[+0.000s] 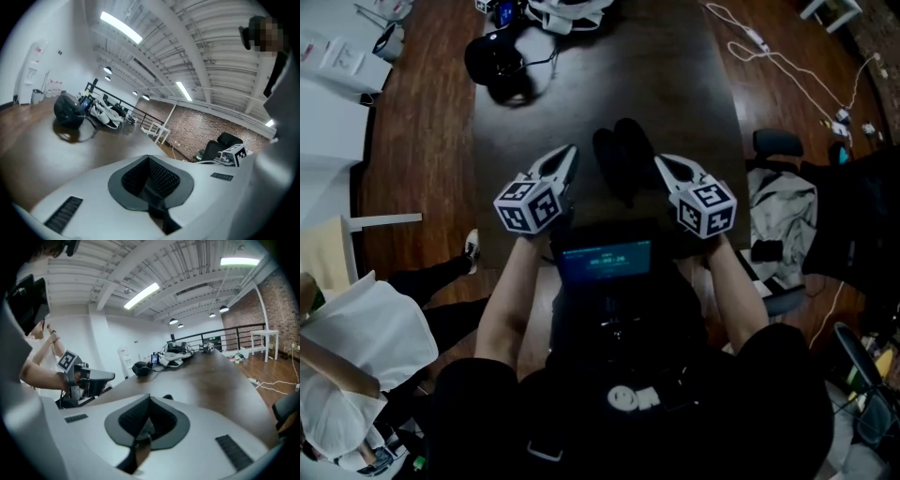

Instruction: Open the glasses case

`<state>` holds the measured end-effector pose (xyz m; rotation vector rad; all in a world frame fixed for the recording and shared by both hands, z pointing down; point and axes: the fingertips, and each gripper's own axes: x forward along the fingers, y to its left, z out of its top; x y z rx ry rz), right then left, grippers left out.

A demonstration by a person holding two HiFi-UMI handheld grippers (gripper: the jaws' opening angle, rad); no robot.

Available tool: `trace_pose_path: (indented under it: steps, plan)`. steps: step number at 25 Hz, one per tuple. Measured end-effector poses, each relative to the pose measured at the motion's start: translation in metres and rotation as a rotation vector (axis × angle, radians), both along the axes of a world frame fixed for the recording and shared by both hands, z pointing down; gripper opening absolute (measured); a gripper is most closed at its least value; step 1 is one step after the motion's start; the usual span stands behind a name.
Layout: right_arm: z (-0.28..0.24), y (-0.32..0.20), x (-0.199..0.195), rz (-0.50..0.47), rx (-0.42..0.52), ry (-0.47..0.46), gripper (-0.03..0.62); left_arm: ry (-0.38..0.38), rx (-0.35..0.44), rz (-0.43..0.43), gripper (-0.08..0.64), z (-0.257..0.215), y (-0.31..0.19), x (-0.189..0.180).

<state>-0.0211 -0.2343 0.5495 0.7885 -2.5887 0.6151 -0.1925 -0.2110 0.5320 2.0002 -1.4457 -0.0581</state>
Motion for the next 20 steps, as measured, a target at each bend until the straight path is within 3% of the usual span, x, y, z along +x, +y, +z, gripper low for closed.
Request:
trace_pose_path:
  steps: [3,6,11,20]
  plan:
    - [-0.033,0.01,-0.012,0.032,0.116,-0.037,0.003,-0.057,0.091,-0.065,0.0,-0.019,0.009,-0.009]
    - [-0.046,0.022,-0.02,0.071,0.191,-0.019,0.003,-0.093,0.13,-0.1,0.0,-0.03,0.017,-0.016]
    - [-0.048,0.041,-0.031,0.148,0.232,0.023,0.003,-0.162,0.134,-0.098,0.0,-0.032,0.029,-0.014]
    - [-0.055,0.066,-0.041,0.211,0.246,0.027,0.003,-0.134,0.124,-0.114,0.0,-0.034,0.04,0.017]
